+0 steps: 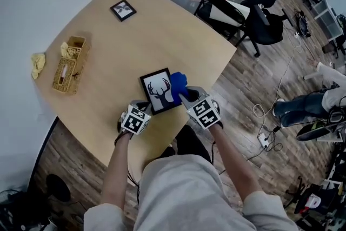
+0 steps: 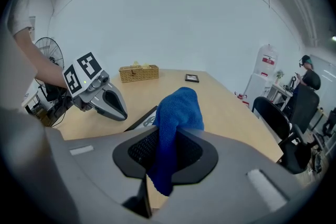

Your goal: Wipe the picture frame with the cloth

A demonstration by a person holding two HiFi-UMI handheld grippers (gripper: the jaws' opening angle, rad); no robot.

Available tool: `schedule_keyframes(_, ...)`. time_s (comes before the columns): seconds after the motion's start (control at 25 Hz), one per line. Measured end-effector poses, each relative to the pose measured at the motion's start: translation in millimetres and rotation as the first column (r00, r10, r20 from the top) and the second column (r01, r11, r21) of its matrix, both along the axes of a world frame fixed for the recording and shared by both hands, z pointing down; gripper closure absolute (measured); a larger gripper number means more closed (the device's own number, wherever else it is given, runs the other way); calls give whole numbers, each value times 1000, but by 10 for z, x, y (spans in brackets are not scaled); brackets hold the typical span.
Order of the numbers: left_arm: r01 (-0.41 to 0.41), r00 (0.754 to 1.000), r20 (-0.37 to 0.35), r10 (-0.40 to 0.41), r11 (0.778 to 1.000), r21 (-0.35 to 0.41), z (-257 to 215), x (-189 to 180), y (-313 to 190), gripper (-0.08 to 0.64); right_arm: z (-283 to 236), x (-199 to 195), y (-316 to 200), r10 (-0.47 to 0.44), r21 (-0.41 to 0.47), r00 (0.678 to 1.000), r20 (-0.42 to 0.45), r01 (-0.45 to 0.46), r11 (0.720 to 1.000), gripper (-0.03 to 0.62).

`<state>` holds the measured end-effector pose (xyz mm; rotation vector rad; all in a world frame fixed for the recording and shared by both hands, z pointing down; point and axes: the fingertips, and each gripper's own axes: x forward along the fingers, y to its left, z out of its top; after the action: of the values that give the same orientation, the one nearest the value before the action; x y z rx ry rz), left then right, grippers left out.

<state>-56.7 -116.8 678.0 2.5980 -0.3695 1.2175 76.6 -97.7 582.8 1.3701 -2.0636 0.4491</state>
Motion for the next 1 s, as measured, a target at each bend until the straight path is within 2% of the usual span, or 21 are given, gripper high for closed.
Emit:
schedule_keyframes(0.12,-22,1000,1,22,999,-25,-9,99,-23,508,-51,0,-122,-6,1,1000,-2,6,1000,535)
schedule_keyframes(0.28,-39,998,49,42,997,-69,124,124,30,508,-8,49,-266,-17,-21,1000,-5,17,1000,537)
schedule_keyframes(0.6,-112,982,147,121,991,-68,348,142,46,508,191,88,-564,-54,-56,998,-23,52,997,535)
schedule_keyframes(1.0,-144,965,214,150,989,-44,380,186,96,508,438,112,-947,-106,-93,994,-36,102,990,535)
